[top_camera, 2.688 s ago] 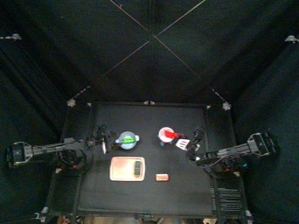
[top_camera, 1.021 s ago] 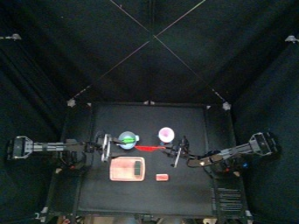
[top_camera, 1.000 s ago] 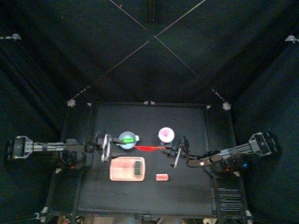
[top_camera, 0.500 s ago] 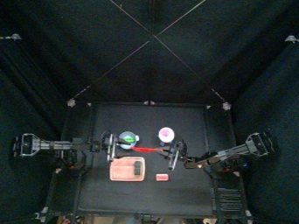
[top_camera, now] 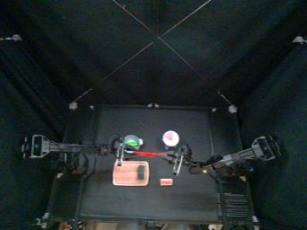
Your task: Grab knife with other hand
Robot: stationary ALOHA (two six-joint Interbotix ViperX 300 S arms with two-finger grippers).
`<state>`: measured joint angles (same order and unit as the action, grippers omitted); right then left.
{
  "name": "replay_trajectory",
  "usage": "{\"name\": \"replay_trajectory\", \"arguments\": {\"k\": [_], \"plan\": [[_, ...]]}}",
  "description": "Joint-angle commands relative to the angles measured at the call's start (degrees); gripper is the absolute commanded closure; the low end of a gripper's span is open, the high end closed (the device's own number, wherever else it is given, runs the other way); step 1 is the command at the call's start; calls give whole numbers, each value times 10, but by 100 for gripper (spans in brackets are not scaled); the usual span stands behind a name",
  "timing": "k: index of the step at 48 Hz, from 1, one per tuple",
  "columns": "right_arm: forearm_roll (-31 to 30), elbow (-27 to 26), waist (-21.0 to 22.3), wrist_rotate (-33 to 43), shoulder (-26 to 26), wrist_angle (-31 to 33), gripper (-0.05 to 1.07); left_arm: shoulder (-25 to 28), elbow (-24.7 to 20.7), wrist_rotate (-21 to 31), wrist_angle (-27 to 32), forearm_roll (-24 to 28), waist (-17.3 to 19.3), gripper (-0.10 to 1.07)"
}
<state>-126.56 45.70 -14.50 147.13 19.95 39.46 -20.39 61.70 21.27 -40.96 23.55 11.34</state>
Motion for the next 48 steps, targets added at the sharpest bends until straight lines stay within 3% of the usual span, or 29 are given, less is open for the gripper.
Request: {"name": "replay_trajectory", "arguments": {"k": [1,21,48], "plan": [[-2,-13,-2,1,5,5,65,-3,-14,-1,-5,2,0,30],[25,1,0,-4,5,-14,65,-43,5,0,-29,2,-11,61],[54,18,6,-7,5,-64,63,-56,18,0,-30,5,-14,62]]}}
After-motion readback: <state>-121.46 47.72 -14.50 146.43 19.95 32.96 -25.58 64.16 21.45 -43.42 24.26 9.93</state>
